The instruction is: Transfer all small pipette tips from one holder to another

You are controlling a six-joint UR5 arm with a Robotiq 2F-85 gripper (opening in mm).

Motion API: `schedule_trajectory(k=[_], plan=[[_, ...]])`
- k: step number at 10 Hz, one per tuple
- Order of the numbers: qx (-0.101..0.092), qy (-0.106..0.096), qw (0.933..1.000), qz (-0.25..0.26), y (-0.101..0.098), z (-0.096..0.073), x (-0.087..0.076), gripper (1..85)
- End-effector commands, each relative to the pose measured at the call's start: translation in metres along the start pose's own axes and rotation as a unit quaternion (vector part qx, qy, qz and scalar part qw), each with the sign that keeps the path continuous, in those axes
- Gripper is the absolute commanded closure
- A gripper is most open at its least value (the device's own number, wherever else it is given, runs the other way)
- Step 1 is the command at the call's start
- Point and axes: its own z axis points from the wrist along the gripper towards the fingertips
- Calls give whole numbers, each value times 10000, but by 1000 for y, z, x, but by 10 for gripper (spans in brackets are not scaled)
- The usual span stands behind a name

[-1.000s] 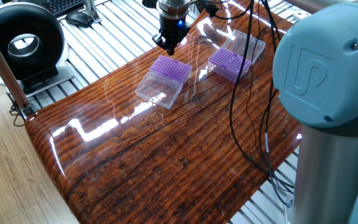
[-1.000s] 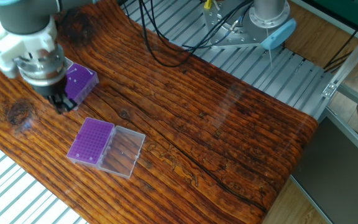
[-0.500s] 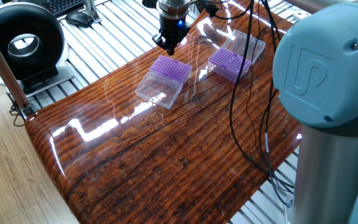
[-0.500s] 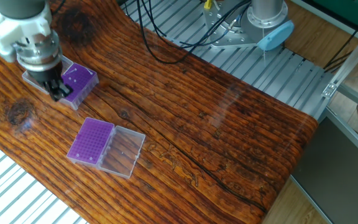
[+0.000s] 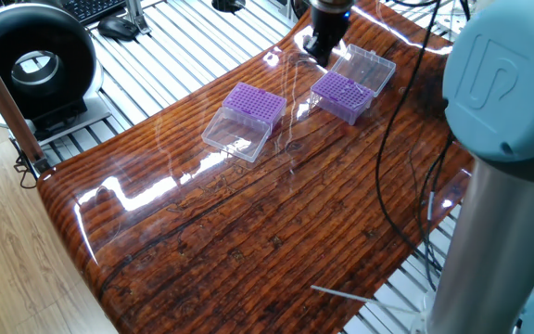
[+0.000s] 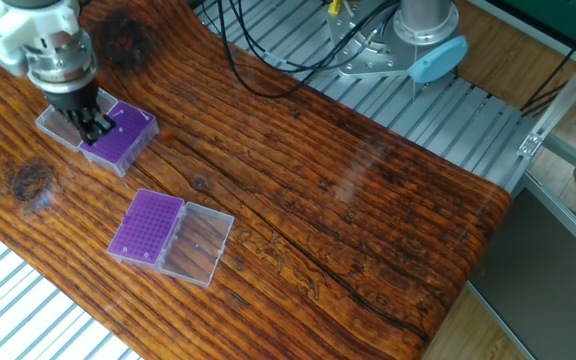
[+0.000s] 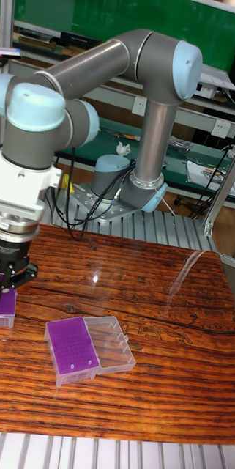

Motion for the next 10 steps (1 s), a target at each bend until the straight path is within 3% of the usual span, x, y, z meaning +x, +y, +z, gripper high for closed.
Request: schedule_trajectory(k=[1,5,10], plan=[[-101,-26,9999,-56,-13,7,14,847],[-92,-33,9998,-164,-23,17,22,847],[-103,4,9998,-148,-24,16,25,847]])
